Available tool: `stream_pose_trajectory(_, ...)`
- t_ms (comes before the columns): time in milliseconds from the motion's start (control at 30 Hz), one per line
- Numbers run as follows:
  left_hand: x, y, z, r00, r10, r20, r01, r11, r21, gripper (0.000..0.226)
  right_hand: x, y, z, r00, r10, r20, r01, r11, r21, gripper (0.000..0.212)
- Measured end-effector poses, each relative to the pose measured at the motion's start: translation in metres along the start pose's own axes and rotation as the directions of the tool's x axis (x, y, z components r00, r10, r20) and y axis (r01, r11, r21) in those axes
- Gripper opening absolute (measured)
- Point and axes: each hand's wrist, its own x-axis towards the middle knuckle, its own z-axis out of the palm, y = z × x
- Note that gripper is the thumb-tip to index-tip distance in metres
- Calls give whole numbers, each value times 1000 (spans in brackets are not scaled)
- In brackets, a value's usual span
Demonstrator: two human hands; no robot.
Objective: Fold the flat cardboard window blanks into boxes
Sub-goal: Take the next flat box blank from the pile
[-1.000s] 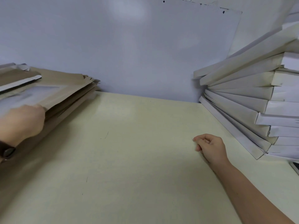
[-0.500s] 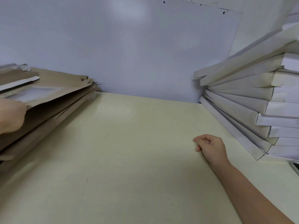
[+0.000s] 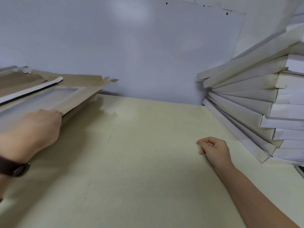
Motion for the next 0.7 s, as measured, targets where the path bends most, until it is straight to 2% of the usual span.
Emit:
stream_pose_trajectory(100,-7,21,2,996,74,-57,-76,997,-24,12,0,0,0,1000,3,1,-3,1000,4,17)
stream_pose_trajectory(200,-17,44,4,980,186,-76,-184,983,27,21,-1,0,-1,1000,7,0,-7,1000,12,17)
stream_pose_trajectory(367,-27,81,8,937,295,-186,-315,945,-91,22,-1,-1,-1,1000,15,1,-15,1000,15,16)
stream_pose_trajectory(533,-31,120,14,917,374,-136,-392,908,-150,18,-1,-1,0,1000,13,-14,-12,999,35,15)
stream_pose_trajectory(700,-32,146,15,869,481,-114,-495,847,-196,18,-3,-5,-3,993,44,-113,-24,985,168,16)
